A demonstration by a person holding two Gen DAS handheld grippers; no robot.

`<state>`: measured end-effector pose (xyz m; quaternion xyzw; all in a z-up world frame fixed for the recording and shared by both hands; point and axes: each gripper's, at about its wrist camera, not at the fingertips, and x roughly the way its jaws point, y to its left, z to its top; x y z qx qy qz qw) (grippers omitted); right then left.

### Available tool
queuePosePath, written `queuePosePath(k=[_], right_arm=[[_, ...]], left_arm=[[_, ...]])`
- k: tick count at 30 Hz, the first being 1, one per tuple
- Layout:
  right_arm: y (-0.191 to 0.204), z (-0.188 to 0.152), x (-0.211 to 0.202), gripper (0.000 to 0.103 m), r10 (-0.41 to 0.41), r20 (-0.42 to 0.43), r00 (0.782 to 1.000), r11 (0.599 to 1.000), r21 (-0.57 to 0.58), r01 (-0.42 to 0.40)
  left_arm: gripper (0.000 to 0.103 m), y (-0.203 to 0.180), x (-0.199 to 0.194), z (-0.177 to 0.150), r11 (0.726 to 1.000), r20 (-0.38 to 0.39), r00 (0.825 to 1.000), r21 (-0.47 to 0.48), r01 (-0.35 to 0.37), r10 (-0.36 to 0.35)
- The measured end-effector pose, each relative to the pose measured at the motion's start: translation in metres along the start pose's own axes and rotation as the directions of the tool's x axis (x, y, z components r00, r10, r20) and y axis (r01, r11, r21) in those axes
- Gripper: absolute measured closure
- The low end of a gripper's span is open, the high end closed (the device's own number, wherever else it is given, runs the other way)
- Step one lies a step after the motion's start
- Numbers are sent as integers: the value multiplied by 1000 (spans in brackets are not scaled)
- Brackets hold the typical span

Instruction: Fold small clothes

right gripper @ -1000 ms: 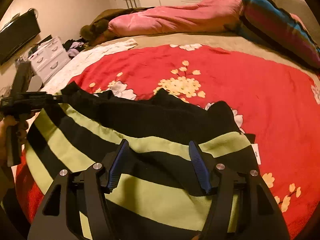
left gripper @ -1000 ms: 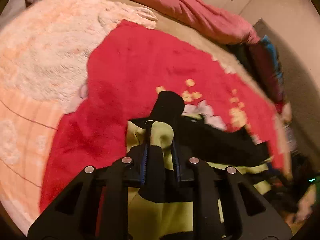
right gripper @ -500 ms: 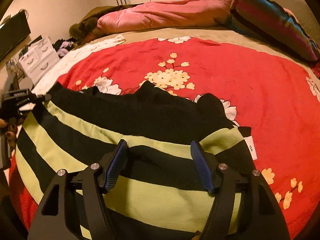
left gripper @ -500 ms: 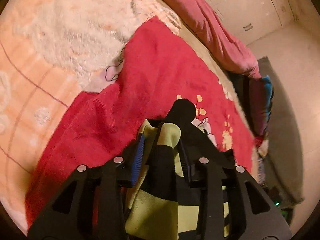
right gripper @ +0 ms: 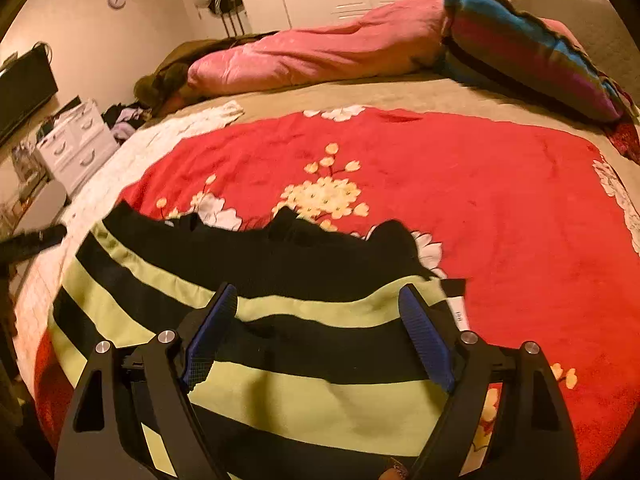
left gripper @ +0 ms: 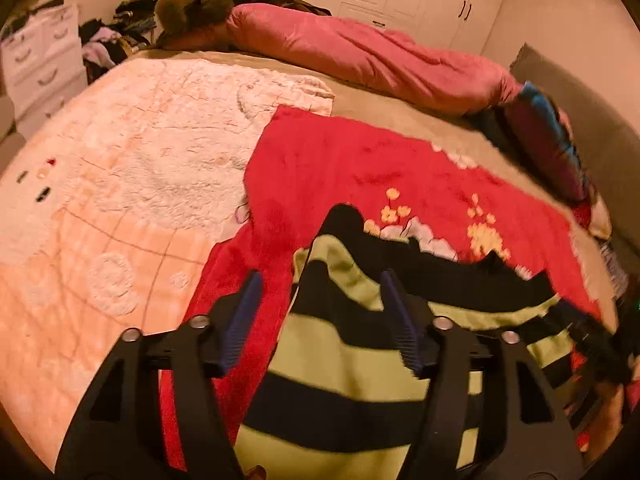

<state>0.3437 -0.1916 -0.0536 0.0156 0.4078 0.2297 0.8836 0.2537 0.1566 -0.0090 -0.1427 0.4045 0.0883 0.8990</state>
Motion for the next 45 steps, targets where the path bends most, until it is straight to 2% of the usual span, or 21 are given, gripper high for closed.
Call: queuePosePath(k=[1, 2, 3, 9, 15, 21, 25, 28, 32, 34, 36, 42, 43, 45], right_arm=[[-1, 2, -2, 21, 3, 5, 1000, 1000, 3, -3], [-2, 4, -7, 11, -1, 14, 1000, 1000, 4, 0], [-3, 5, -11, 7, -9, 24, 1000, 1000, 3, 9], [-7, 12, -39, 6, -16, 107, 994, 1000, 19, 14], [3, 4, -54, 6, -17, 116, 993, 999, -27, 20], [34, -18, -54, 6, -8, 52, 999, 990, -141, 15], [44, -31, -44, 6, -28, -17, 999, 986, -163, 25], [44, -39, -37, 6, -46, -70, 996, 988, -151, 35], [29, -53, -32, 6, -22, -145, 989, 997, -71, 12], [20, -65, -24, 6, -19, -203, 979, 999, -41, 11], [14, -77, -13, 6, -56, -264, 963, 998, -41, 47], [22, -79, -9, 6, -90, -264, 960, 995, -75, 73], [22, -77, -10, 6, -87, -257, 963, 995, -71, 71], [23, -71, -18, 6, -32, -217, 976, 999, -35, 25]], left_arm=[[43, -3, -3, -3, 1000, -1, 1000, 9, -6, 6], [42, -5, -5, -5, 1000, -4, 1000, 13, -10, 11], [38, -5, -7, -7, 1000, -7, 1000, 15, -16, 16], [28, -16, -14, -16, 999, -19, 999, 35, -41, 42], [27, -22, -17, -24, 996, -22, 998, 69, -61, 62], [27, -19, -9, -40, 996, -65, 996, 66, -62, 66], [27, -10, 3, -59, 996, -128, 989, 47, -72, 77], [22, -5, 13, -72, 994, -174, 979, 55, -94, 102], [21, 0, 20, -87, 993, -193, 975, 62, -102, 112], [19, 4, 23, -91, 995, -189, 977, 48, -92, 100], [17, 9, 26, -94, 995, -187, 978, 37, -91, 96], [17, 21, 22, -101, 997, -175, 984, -49, -51, 42], [17, 21, 19, -100, 997, -168, 985, -52, -49, 39], [17, 22, 12, -100, 997, -151, 988, -53, -48, 40]])
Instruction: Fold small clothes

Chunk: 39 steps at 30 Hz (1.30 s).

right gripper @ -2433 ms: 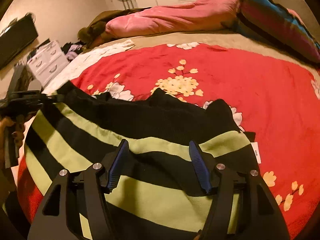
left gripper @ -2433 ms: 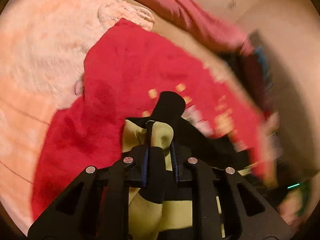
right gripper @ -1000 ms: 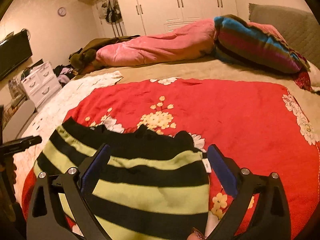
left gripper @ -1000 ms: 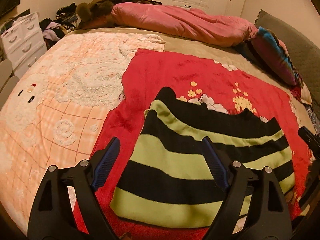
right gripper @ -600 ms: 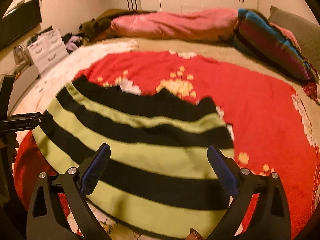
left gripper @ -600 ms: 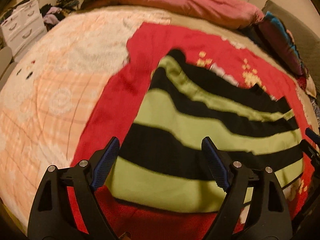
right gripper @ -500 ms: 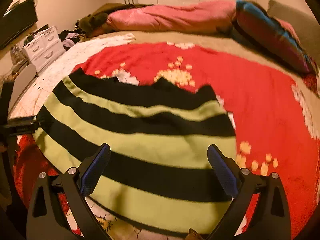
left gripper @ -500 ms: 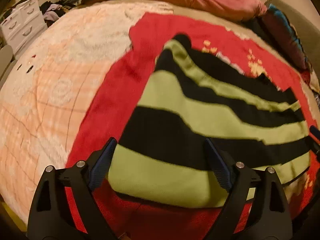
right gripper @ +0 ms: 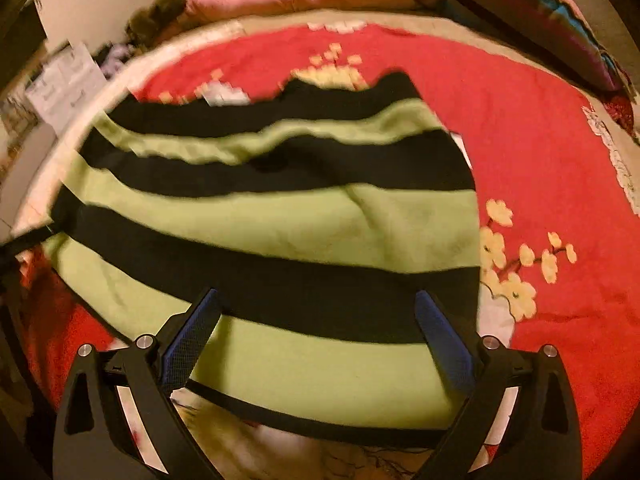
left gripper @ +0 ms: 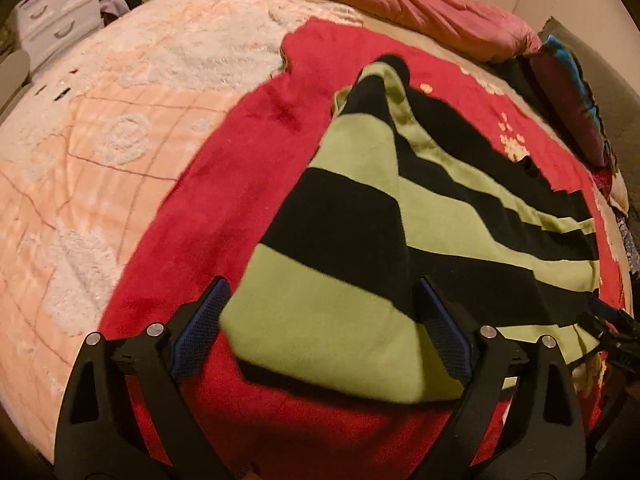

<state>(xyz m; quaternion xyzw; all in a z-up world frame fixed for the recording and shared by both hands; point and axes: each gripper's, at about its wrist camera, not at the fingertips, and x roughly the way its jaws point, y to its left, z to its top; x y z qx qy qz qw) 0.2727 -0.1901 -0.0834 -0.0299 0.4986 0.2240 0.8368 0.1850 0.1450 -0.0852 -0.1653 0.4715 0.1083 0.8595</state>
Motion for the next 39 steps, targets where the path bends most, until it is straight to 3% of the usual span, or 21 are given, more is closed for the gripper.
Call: queuePosePath(k=[5, 11, 16, 26, 31, 39], right_arm=[[9, 6, -21, 6, 85, 100, 991, 996, -14, -84], [56, 3, -44, 4, 79, 232, 970, 981, -192, -34], [107, -13, -47, 4, 66, 282, 957, 925, -376, 46], [193, -33, -23, 4, 94, 234, 968, 851, -524, 44], [245, -36, -1, 4, 64, 239, 969, 798, -595, 94], [291, -28, 50, 4, 28, 192, 981, 776, -622, 100]], left_arm=[[17, 7, -19, 3, 999, 22, 1000, -30, 20, -20], [17, 18, -39, 15, 997, 61, 998, -72, 32, -28], [14, 35, -49, 20, 992, 83, 996, -121, 37, -27], [14, 70, -47, 22, 977, 101, 993, -200, 75, -56], [14, 88, -48, 24, 968, 108, 992, -232, 92, -68], [12, 111, -50, 27, 953, 116, 989, -278, 121, -92]])
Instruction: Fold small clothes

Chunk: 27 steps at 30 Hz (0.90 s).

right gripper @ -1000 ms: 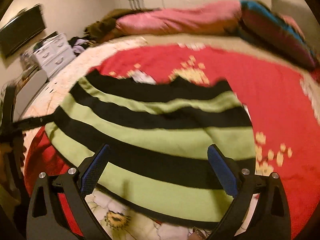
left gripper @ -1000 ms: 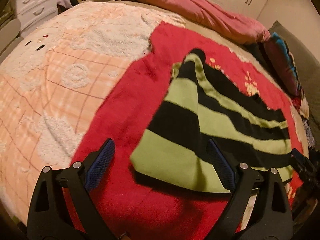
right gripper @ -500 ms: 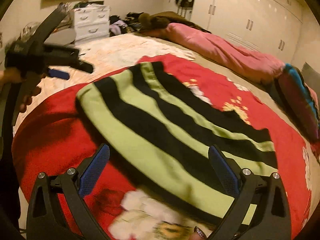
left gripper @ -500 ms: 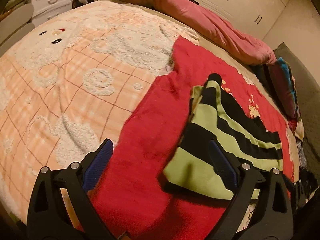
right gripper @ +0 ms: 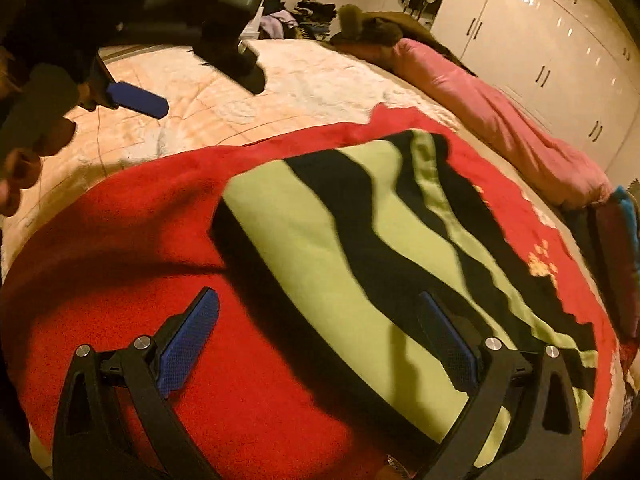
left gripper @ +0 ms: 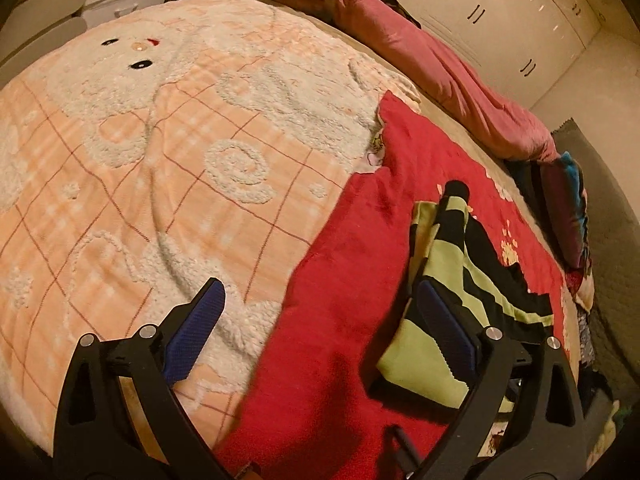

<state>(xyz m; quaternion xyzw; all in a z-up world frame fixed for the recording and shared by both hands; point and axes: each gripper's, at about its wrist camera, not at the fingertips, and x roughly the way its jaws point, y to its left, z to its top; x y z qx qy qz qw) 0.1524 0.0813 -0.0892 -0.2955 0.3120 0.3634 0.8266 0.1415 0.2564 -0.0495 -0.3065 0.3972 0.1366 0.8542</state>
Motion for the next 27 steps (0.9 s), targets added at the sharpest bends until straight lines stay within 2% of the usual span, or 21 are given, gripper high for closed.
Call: queuePosePath(k=[4, 5, 6, 8, 9, 11, 13, 15, 18, 22, 27], right_arm=[[4, 6, 14, 6, -52, 10, 999, 999, 0, 52], [-2, 7, 16, 10, -61, 14, 998, 998, 26, 60], [-8, 7, 17, 19, -32, 18, 999, 998, 58, 31], [-15, 6, 14, 57, 11, 38, 999, 996, 83, -14], [-17, 5, 10, 70, 13, 54, 998, 996, 86, -17], [-28, 4, 1, 87, 30, 90, 995, 992, 116, -40], [-46, 1, -4, 91, 74, 103, 992, 975, 202, -93], [-60, 0, -6, 91, 116, 118, 986, 956, 257, -143], [-61, -3, -14, 92, 116, 141, 983, 961, 236, -147], [-55, -9, -20, 95, 126, 157, 980, 967, 202, -157], [-61, -13, -23, 95, 159, 170, 973, 951, 239, -197]], left_arm=[[11, 6, 6, 3, 1000, -18, 1000, -19, 11, -11], [11, 6, 8, 4, 1000, -23, 1000, -21, 13, -14], [11, 5, 10, 4, 1000, -27, 999, -22, 17, -18], [11, -1, 16, 7, 999, -39, 999, -16, 35, -35], [11, -6, 20, 9, 998, -53, 997, -11, 56, -57], [11, -16, 25, 12, 995, -77, 992, -2, 100, -100], [11, -28, 31, 16, 987, -101, 982, -7, 162, -161], [11, -38, 40, 19, 979, -129, 971, -16, 202, -202], [11, -55, 61, 27, 975, -189, 957, 1, 222, -218], [11, -70, 98, 29, 952, -322, 896, -86, 294, -305], [13, -83, 123, 30, 941, -363, 869, -103, 322, -337]])
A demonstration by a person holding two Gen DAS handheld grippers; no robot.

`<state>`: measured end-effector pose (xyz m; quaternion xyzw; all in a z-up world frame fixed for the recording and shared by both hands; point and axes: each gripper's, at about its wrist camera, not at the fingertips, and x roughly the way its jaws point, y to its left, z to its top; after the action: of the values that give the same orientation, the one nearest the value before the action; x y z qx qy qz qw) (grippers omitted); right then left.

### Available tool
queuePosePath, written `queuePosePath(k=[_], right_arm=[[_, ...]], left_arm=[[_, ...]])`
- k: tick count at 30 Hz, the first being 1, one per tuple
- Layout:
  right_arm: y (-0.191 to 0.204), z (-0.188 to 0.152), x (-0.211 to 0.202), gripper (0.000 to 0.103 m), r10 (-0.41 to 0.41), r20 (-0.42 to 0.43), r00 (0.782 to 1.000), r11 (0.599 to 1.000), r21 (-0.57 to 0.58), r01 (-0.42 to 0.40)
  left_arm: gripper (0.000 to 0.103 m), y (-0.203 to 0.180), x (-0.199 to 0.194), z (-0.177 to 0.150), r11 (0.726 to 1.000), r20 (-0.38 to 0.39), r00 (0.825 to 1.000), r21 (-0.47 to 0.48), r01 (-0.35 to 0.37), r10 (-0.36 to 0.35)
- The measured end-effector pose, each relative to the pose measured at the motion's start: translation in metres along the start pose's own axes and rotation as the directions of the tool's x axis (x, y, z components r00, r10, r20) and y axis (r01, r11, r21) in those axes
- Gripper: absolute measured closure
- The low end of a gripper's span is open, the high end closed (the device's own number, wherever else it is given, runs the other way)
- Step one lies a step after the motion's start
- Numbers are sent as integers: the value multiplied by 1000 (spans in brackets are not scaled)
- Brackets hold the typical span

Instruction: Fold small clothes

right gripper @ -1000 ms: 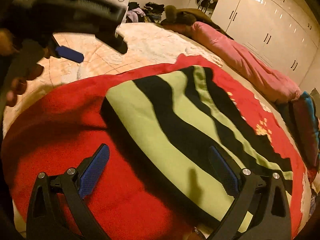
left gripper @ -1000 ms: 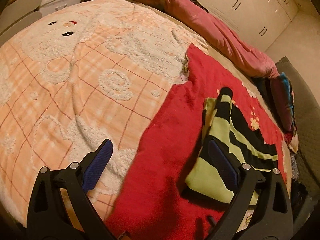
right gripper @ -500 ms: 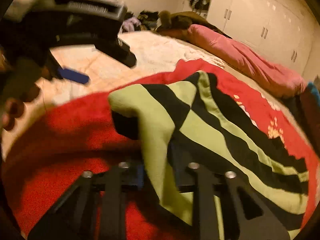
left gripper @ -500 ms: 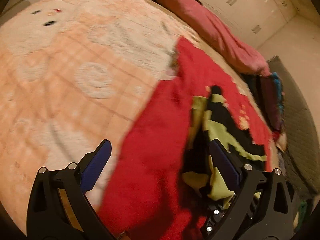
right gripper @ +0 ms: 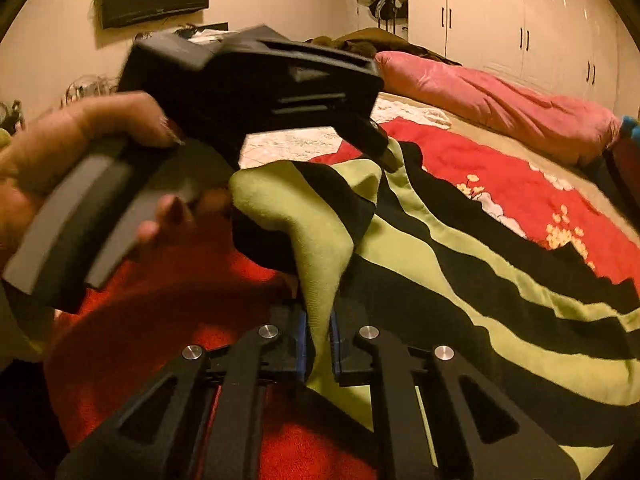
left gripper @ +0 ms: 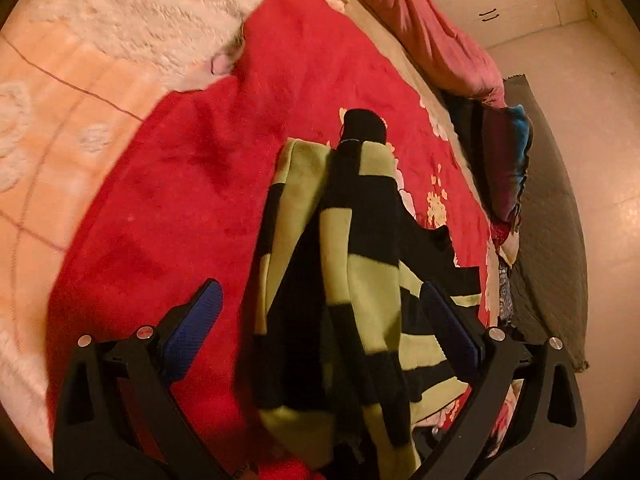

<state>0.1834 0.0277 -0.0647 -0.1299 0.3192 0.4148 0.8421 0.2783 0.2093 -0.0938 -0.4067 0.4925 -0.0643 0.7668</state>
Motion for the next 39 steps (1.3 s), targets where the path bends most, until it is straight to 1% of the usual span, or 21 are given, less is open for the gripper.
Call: queuePosePath(k=[3, 5, 7, 8, 10, 11, 13, 14, 16, 20, 22, 30, 39], right_arm=[[0, -1, -1, 95, 2, 4, 1000, 1000, 1, -2], [0, -2, -2, 95, 0, 6, 1000, 1000, -1, 0], [-1, -3, 0, 94, 0, 3, 1000, 1000, 6, 0], [-1, -4, 0, 91, -1, 1, 1000, 1000, 8, 1], [-3, -4, 3, 89, 1, -10, 1000, 1000, 13, -1], [-5, -4, 5, 89, 8, -13, 1000, 1000, 17, -7], [-7, -4, 5, 90, 24, -19, 1000, 999, 27, -24], [-8, -3, 3, 94, 34, -17, 999, 999, 34, -34], [-9, 0, -1, 96, 48, -7, 999, 998, 41, -48], [-7, 6, -13, 96, 43, 15, 999, 998, 36, -44], [-10, 9, -20, 96, 41, 27, 999, 998, 46, -42], [-30, 14, -55, 96, 27, 71, 997, 994, 107, -34], [-61, 6, -86, 96, -15, 77, 997, 980, 198, -1]], left_arm=[[35, -3, 9, 3, 999, -27, 999, -3, 38, -38], [37, -8, 15, 3, 1000, -47, 999, 16, 24, -23], [48, -12, 20, 2, 999, -51, 998, 44, -23, 25], [57, -12, 21, 2, 998, -47, 998, 47, -37, 39], [71, -10, 20, 0, 998, -38, 998, 38, -40, 41], [73, -11, 19, -1, 998, -27, 999, 41, -38, 39], [79, -13, 14, -4, 998, -2, 1000, 50, -27, 28], [81, -14, 12, -5, 999, 8, 1000, 47, -26, 25], [84, -19, 7, -8, 999, 31, 999, 48, -16, 15], [86, -37, -4, -11, 997, 61, 998, 75, -8, 4], [86, -45, -9, -12, 997, 66, 998, 80, 3, -9], [86, -75, -20, -19, 994, 81, 997, 106, 11, -19], [84, -121, -9, -35, 986, 75, 997, 168, 11, -24]])
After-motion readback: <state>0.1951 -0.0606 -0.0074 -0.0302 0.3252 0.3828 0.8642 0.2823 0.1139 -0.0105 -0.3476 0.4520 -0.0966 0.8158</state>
